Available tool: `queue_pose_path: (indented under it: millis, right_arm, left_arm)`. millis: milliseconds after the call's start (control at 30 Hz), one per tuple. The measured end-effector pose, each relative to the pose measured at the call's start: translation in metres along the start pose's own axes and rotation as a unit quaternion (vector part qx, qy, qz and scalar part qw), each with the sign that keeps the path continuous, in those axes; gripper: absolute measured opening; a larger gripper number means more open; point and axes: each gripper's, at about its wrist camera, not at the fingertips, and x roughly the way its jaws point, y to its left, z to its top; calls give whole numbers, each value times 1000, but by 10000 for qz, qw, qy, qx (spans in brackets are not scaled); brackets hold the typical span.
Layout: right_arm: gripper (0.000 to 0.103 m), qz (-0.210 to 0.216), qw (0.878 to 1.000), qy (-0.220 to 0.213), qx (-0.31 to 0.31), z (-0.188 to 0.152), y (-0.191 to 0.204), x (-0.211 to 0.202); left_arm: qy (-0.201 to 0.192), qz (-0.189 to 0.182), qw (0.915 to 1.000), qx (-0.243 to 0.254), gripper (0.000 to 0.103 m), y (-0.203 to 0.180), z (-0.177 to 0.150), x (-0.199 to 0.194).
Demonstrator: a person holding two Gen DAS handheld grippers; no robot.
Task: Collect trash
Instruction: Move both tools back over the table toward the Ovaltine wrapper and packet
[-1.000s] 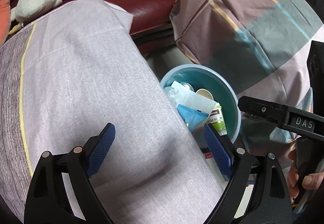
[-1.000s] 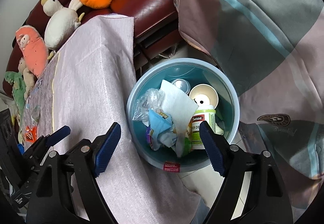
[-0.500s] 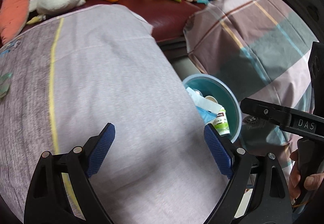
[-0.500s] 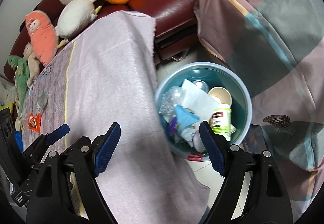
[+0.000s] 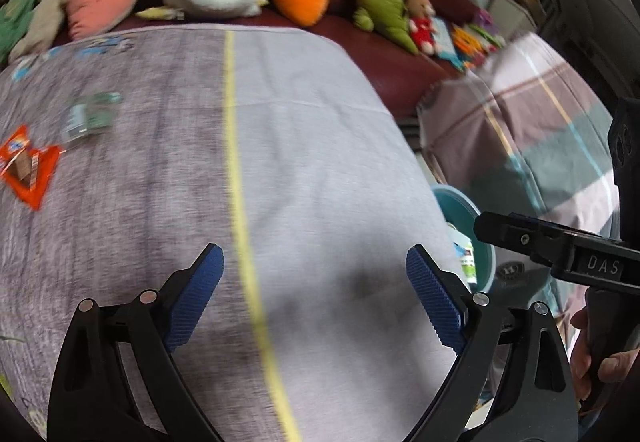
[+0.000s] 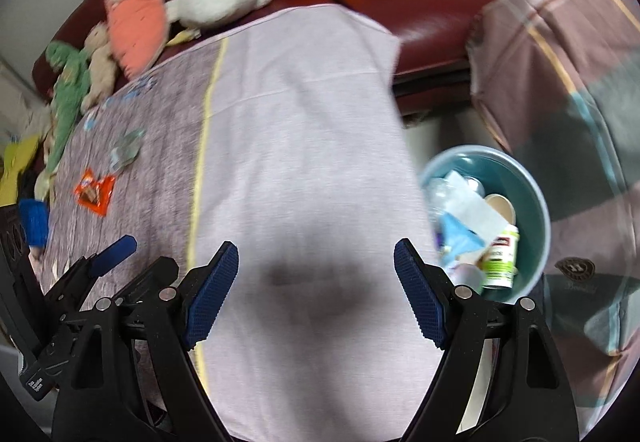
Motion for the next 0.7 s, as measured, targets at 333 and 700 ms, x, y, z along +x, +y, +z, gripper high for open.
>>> queue_pose_path:
  millis: [333,700]
  right_arm:
    - [77,235,9958,396,-788,15,102,37]
    - [77,452,9827,716,-1645,51,212,98]
  left_arm:
    - [-232,580,9946,-833,93,114,0,-33]
    - [-473,1292,9733,-1837,93,253,19,-51]
